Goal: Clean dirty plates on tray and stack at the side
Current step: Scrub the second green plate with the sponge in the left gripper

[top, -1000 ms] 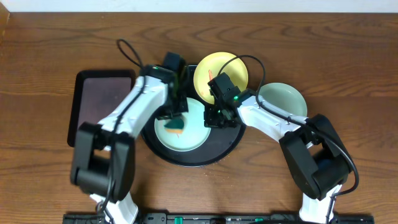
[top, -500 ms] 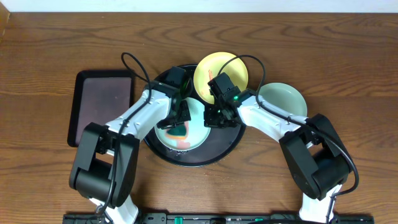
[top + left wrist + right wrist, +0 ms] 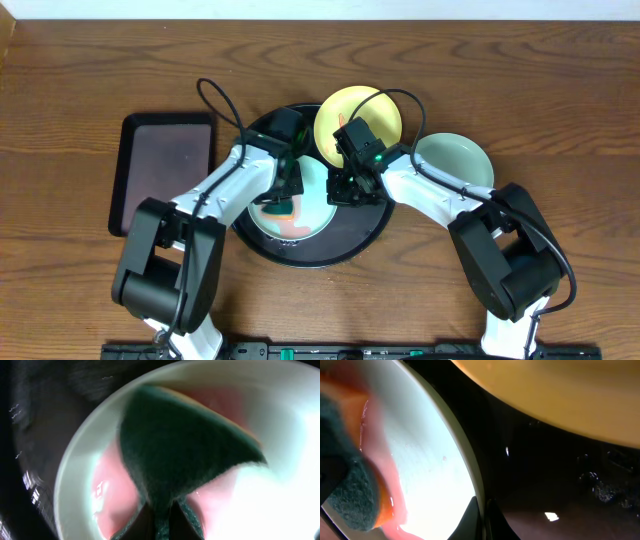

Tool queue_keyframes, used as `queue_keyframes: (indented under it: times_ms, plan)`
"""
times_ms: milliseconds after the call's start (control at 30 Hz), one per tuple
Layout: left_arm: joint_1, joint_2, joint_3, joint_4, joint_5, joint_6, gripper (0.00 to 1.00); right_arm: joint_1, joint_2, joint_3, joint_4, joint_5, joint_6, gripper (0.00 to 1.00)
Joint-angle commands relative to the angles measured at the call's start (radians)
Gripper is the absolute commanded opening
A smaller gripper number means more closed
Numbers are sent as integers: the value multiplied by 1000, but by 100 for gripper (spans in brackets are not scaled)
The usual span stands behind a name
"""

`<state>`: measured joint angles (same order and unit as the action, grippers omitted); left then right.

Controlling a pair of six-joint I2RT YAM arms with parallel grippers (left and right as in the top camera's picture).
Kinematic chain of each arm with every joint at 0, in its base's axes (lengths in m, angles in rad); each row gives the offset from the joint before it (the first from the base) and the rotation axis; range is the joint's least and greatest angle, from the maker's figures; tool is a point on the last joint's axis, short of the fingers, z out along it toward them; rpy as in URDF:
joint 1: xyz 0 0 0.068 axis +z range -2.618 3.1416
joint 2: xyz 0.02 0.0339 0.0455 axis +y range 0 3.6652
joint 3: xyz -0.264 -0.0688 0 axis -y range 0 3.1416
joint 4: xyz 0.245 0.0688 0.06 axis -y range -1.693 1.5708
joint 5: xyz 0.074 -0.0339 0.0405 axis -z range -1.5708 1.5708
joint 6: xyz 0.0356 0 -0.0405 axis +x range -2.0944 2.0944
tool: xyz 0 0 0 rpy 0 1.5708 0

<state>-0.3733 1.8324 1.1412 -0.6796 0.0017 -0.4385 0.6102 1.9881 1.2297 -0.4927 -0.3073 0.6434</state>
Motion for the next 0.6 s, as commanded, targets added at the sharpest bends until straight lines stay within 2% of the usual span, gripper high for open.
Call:
queue_keyframes:
  times_ms: [0,67,133,200,300,367,500,567]
  plan:
    - [14,28,-17,35,323,350,7,-2,8,14,-4,3,-1,1]
    - [15,28,-17,42,344,352,7,-2,8,14,-4,3,-1,1]
    - [15,28,-17,50,298,315,7,-2,8,14,-5,3,-1,1]
    - [15,28,-17,47,130,149,7,-2,8,14,-5,3,-1,1]
    - [15,28,-17,-29,-179,-193,7,-2,8,14,-4,3,-1,1]
    - [14,28,-17,-75,-289,-316,7,-2,8,14,-4,3,-1,1]
    - [14,28,-17,-90,-290,-330,7,-2,8,14,-4,3,-1,1]
    - [14,28,-17,-81,-207,-244,7,-2,8,14,-4,3,-1,1]
